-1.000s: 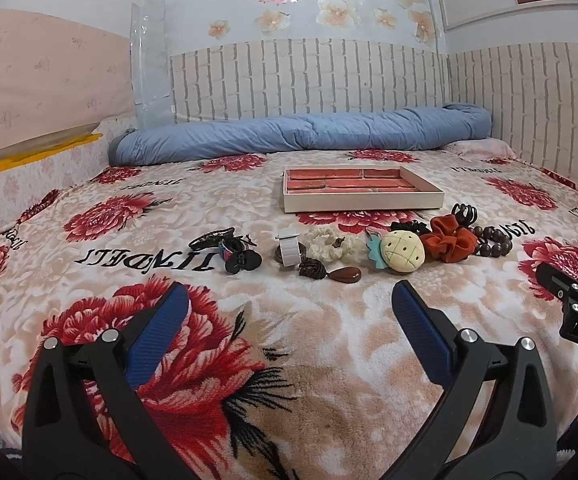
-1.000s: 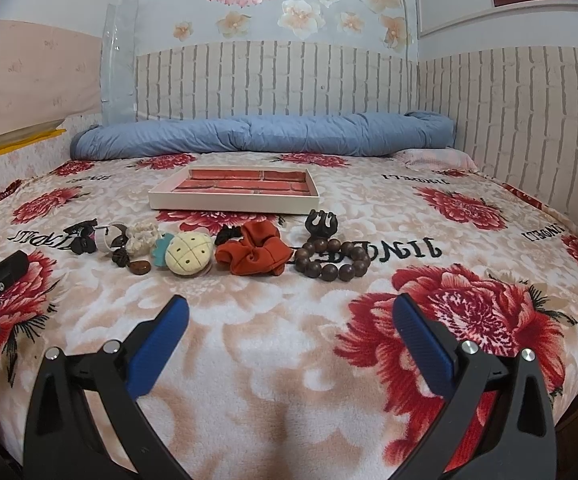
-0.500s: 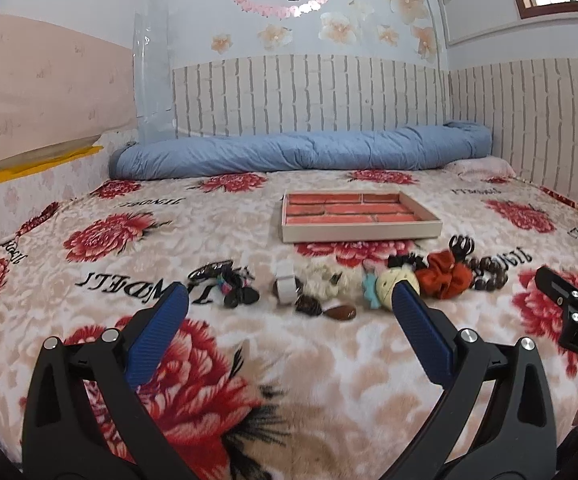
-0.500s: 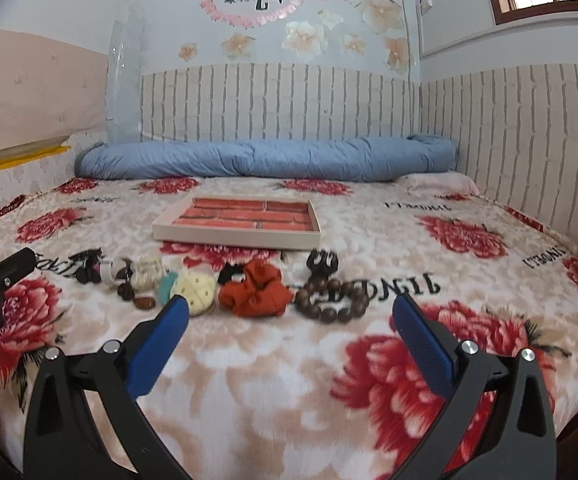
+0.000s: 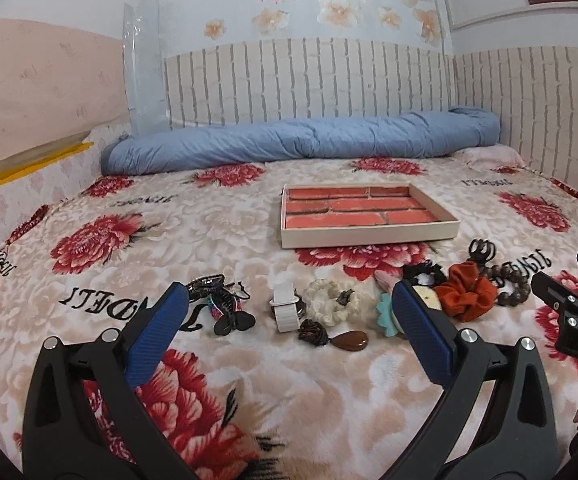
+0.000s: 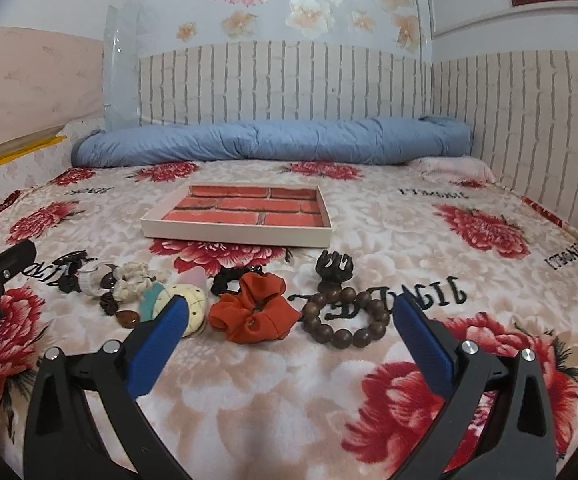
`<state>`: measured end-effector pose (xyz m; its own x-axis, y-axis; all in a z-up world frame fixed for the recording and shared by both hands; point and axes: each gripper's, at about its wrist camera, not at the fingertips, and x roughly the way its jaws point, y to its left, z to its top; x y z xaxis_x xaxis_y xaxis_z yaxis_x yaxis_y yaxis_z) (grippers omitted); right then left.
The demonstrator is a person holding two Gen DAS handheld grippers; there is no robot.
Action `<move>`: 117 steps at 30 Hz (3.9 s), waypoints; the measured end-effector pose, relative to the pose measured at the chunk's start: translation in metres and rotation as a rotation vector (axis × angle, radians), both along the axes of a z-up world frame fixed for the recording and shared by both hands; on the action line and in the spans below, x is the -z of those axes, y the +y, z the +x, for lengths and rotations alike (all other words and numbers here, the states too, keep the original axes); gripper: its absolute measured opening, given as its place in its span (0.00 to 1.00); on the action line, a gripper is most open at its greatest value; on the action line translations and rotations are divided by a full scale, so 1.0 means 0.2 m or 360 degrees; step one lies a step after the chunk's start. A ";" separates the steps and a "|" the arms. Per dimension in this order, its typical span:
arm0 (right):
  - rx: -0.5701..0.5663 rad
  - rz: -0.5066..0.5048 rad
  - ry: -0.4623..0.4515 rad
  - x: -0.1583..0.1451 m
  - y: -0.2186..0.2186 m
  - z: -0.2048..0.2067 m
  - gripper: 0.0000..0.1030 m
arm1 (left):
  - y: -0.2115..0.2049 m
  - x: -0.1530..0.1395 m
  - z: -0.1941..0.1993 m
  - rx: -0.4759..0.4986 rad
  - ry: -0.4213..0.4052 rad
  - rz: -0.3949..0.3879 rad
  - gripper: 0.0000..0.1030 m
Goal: Organize jewelry
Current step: 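Grasp the white watch with the left tool while the right tool grasps the orange scrunchie, then carry the watch with the left tool while the right tool carries the scrunchie to the tray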
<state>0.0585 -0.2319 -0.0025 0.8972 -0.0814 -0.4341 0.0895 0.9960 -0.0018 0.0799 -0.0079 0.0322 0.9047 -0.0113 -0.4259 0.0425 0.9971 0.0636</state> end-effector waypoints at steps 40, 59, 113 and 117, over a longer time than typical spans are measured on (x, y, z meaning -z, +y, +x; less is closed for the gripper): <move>-0.0119 0.0115 0.0590 0.35 -0.02 0.59 0.33 | 0.11 0.40 0.61 -0.0007 0.0540 -0.0035 0.47; -0.0170 0.0145 0.0563 0.28 -0.04 0.59 0.21 | 0.06 0.31 0.64 0.0039 0.0549 -0.0025 0.18; -0.0066 0.0137 0.0759 0.20 -0.28 2.40 0.20 | -0.36 0.26 2.36 0.0129 0.0684 -0.0005 0.18; -0.0062 0.0129 0.0817 0.24 -0.28 2.43 0.20 | -0.36 0.26 2.38 0.0128 0.0689 -0.0001 0.18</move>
<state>0.5440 -0.2886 -0.0507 0.5690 -0.0001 -0.8223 0.0604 0.9973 0.0417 0.5563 -0.0802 -0.0204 0.6392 -0.0749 -0.7653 0.1426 0.9895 0.0223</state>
